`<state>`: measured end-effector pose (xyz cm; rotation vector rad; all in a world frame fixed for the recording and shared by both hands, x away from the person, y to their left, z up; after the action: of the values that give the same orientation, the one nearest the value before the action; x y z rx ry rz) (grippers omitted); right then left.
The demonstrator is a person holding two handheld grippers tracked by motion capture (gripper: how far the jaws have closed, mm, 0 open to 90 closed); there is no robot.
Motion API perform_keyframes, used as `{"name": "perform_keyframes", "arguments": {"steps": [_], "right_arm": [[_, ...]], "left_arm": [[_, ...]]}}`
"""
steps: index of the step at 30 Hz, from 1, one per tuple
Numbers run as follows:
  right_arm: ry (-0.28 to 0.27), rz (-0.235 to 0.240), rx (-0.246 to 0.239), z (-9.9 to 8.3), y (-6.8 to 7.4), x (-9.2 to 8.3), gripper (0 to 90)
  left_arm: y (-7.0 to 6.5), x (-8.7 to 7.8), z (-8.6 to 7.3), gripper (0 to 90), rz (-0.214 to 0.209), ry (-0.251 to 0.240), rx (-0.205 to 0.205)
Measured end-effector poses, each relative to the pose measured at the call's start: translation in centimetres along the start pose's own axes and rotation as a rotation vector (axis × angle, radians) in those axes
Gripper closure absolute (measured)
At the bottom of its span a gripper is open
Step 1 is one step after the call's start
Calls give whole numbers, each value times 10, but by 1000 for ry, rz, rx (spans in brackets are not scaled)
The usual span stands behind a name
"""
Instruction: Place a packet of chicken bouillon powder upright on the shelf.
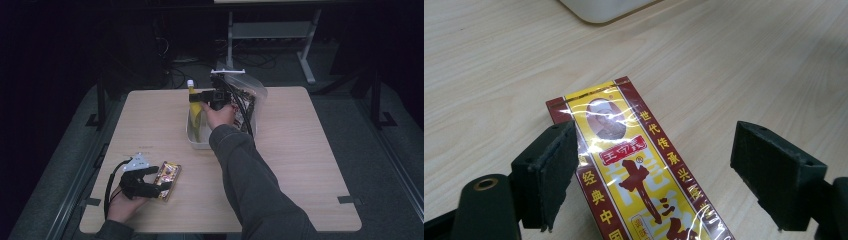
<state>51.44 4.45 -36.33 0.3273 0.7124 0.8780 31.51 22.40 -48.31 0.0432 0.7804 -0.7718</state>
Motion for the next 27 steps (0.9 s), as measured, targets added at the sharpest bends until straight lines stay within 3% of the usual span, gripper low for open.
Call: {"name": "perform_keyframes", "arguments": {"steps": [12,27], "right_arm": [[44,46,-10,0,7,-18,617],[53,94,-35,2,20,-45,586]], "left_arm": [[3,1,-2,168,36,6,-1],[2,3,-3,165,50,15,0]]}}
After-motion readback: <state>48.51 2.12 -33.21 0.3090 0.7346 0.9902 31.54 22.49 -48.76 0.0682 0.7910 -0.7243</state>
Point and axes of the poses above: each handheld gripper's, and its own axes: x roughly forward along the jaws, z roughly out of its top, y roughly to its left, the point moved 7 cm from there along x, roughly forward along the jaws, and after that the axes turned 8 degrees about -x, right-handed, at the moved point
